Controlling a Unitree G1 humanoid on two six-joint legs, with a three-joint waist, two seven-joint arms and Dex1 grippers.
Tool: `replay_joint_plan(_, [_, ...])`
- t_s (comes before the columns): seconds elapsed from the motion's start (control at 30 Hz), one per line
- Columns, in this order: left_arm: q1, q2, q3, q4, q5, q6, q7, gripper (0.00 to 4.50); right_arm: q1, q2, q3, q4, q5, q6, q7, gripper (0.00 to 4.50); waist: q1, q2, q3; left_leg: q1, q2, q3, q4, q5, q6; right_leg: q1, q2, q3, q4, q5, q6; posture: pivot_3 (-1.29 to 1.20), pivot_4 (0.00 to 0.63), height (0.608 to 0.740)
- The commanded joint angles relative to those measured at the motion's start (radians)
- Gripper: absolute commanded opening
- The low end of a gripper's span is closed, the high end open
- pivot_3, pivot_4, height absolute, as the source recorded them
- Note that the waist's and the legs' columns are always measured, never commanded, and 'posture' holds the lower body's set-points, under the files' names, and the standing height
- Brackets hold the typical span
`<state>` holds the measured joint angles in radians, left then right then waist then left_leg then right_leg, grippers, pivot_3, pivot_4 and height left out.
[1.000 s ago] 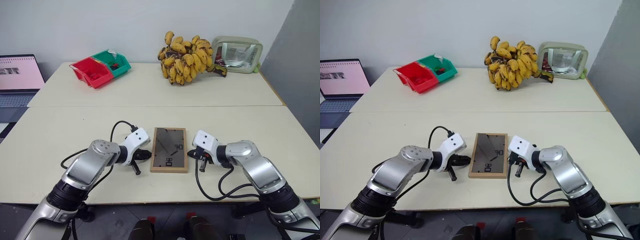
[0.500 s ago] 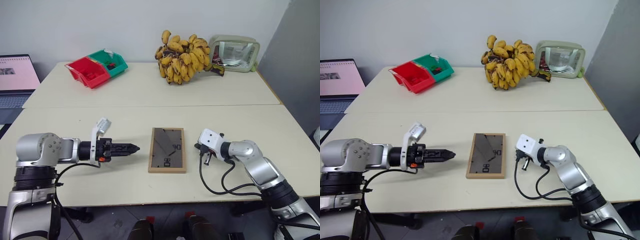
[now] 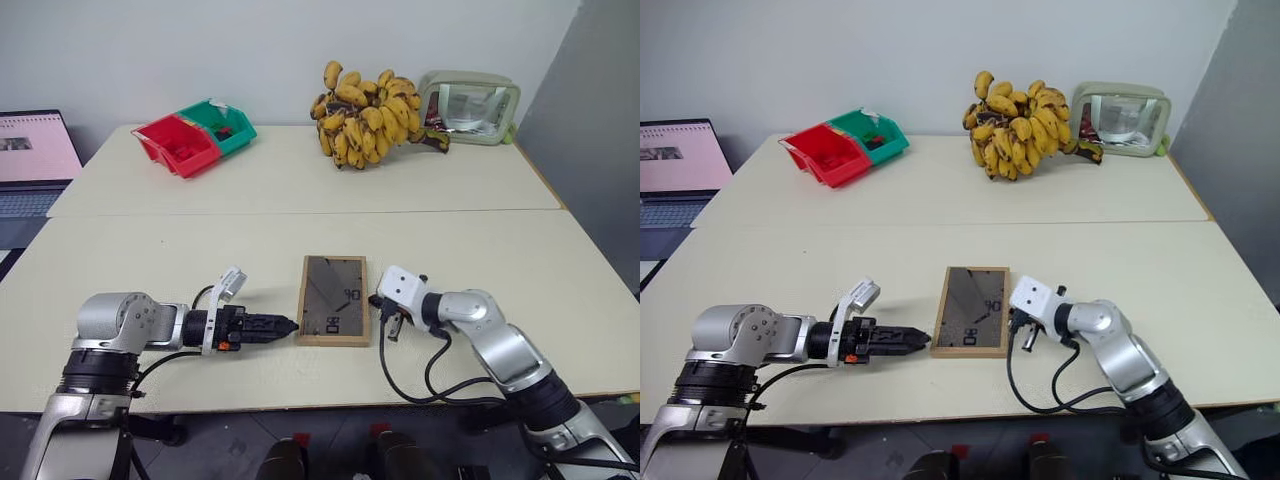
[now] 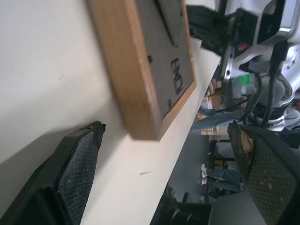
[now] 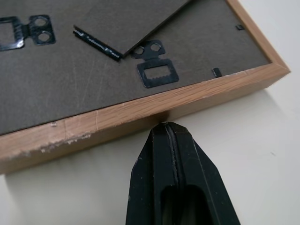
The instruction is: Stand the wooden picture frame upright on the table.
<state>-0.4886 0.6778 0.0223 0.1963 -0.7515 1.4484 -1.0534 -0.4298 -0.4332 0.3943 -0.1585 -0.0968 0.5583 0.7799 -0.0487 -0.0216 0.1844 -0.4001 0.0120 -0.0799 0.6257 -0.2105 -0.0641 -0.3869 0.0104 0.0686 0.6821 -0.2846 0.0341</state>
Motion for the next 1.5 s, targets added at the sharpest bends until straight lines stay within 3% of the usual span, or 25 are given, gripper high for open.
replay_joint_plan(0.03, [-0.001,-0.084,-0.025,0.051,0.017,-0.011,0.058,4.49,-0.018,0.044,0.032,-0.037,0.004,0.002,-0.013,0.0,0.011,0.002,-0.001,0.0,0.0,0.0,0.0,0.0,0.0,0.0,-0.001,0.0,0.0,0.0,0.0,0.0,0.15,0.74])
replay_joint_plan(0.27, [-0.021,-0.14,0.0,0.072,0.02,-0.043,0.08,4.49,-0.03,0.037,0.025,0.02,-0.006,-0.022,-0.025,0.0,0.023,0.002,-0.001,0.0,-0.003,0.0,0.001,0.0,0.0,0.002,-0.006,-0.001,-0.001,0.0,0.002,0.0,0.15,0.74])
replay_joint_plan(0.3, [-0.022,-0.144,0.008,0.078,0.022,-0.047,0.085,4.13,-0.03,0.035,0.022,0.025,-0.005,-0.023,-0.028,0.0,0.023,0.002,-0.001,0.0,-0.003,0.0,0.001,0.0,0.0,0.002,-0.006,-0.001,-0.001,0.0,0.002,0.0,0.15,0.74])
replay_joint_plan(0.33, [-0.021,-0.147,0.016,0.08,0.024,-0.059,0.09,4.09,-0.03,0.035,0.02,0.03,-0.004,-0.024,-0.032,0.0,0.023,0.002,-0.001,0.0,-0.003,0.0,0.001,0.0,0.0,0.002,-0.006,-0.001,-0.001,0.0,0.002,0.0,0.15,0.74])
replay_joint_plan(0.6, [-0.032,-0.143,0.089,0.06,-0.02,-0.021,0.128,2.52,0.015,-0.015,-0.025,0.021,0.003,-0.029,-0.039,0.0,0.018,0.002,-0.001,0.0,-0.002,0.0,0.001,0.0,0.0,0.002,-0.006,-0.001,-0.001,0.0,0.002,0.0,0.15,0.74])
replay_joint_plan(0.8, [-0.046,-0.201,0.231,-0.017,-0.083,0.047,0.227,1.42,-0.007,-0.146,-0.155,0.042,0.09,0.006,0.062,0.0,0.019,0.001,-0.001,-0.001,-0.003,0.0,0.001,0.0,0.0,0.002,-0.006,-0.001,-0.001,0.0,0.002,0.0,0.15,0.74])
replay_joint_plan(0.97, [-0.11,-0.258,0.35,-0.087,-0.117,0.056,0.328,1.41,-0.239,-0.121,-0.364,0.125,0.336,0.236,0.134,1.18,0.006,-0.001,0.003,-0.002,-0.002,0.0,0.001,0.0,0.0,0.0,-0.004,-0.001,-0.001,0.0,0.002,0.0,0.15,0.74])
replay_joint_plan(1.13, [-0.176,-0.287,0.358,-0.181,-0.133,-0.034,0.355,1.41,-0.5,-0.033,-0.469,0.207,0.522,0.411,0.14,2.3,-0.008,-0.002,0.004,-0.002,-0.002,0.0,-0.001,0.0,0.0,-0.001,-0.003,-0.002,0.0,0.003,-0.003,0.0,0.15,0.74])
replay_joint_plan(1.4, [-0.191,-0.316,0.302,-0.325,-0.133,-0.158,0.39,1.41,-0.63,0.065,-0.38,0.322,0.54,0.36,0.148,4.09,-0.005,-0.002,0.004,-0.005,0.0,0.0,-0.002,-0.003,-0.005,-0.004,-0.004,-0.001,-0.002,0.002,-0.003,0.0,0.15,0.74])
replay_joint_plan(1.5, [-0.196,-0.315,0.297,-0.333,-0.147,-0.169,0.404,1.41,-0.657,0.092,-0.339,0.385,0.502,0.3,0.125,4.49,-0.005,-0.002,0.004,-0.008,-0.001,0.0,0.0,-0.003,-0.005,-0.005,-0.005,-0.001,-0.002,0.002,-0.002,0.0,0.15,0.74])
